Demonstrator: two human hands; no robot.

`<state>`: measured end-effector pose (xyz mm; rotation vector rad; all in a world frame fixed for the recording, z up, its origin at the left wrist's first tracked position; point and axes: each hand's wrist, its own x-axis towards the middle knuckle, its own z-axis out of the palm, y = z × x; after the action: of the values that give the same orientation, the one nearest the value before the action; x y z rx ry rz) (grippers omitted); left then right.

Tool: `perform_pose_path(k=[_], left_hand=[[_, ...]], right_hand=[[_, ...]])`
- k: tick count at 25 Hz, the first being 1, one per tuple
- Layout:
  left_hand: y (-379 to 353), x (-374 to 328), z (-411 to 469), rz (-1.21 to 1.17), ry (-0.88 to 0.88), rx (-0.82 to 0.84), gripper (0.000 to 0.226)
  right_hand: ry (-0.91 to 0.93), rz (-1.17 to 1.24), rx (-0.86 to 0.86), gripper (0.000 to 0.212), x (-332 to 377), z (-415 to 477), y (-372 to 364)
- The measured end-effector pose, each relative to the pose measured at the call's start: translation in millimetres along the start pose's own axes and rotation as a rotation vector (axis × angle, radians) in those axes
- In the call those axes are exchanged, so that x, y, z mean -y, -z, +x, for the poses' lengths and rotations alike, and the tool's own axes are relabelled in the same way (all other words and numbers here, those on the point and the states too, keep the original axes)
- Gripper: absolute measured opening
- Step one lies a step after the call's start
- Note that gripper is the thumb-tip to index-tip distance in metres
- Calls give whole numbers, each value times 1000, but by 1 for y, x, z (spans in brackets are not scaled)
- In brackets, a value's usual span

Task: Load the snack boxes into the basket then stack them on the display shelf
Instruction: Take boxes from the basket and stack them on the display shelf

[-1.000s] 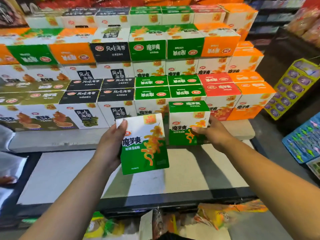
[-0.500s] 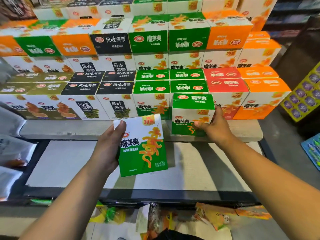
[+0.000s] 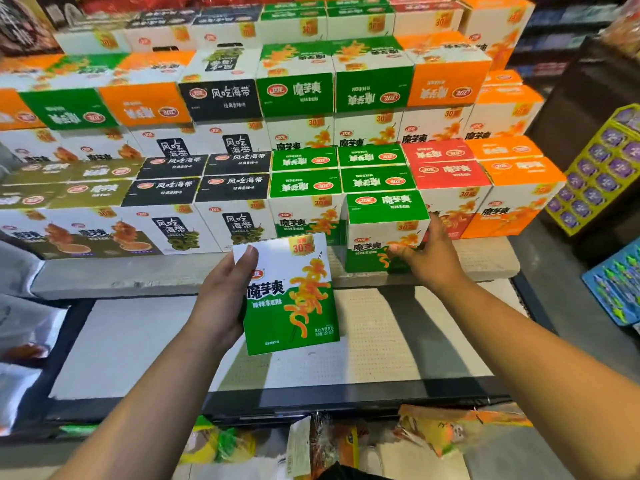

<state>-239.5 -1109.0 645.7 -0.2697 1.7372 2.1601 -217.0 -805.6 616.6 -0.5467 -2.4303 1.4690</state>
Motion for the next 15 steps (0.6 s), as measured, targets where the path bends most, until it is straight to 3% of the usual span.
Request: perform_pose_path(k=[7,10,13,15], left_hand=[[-3,-19,25,16,-62,137,36],[-4,-24,30,-59,-112,242,49],[-1,-25,37,-94,-132,266,39],[3,-23,46,-66,-164,265,47]], right_hand=[[-125,-70,25,63,11,-12,-3],[-165,-17,-7,82,14,-22,-9],[-270,-75,-83,105,20,-37,-21],[-309,-57,-189,92,28,-53,-30]])
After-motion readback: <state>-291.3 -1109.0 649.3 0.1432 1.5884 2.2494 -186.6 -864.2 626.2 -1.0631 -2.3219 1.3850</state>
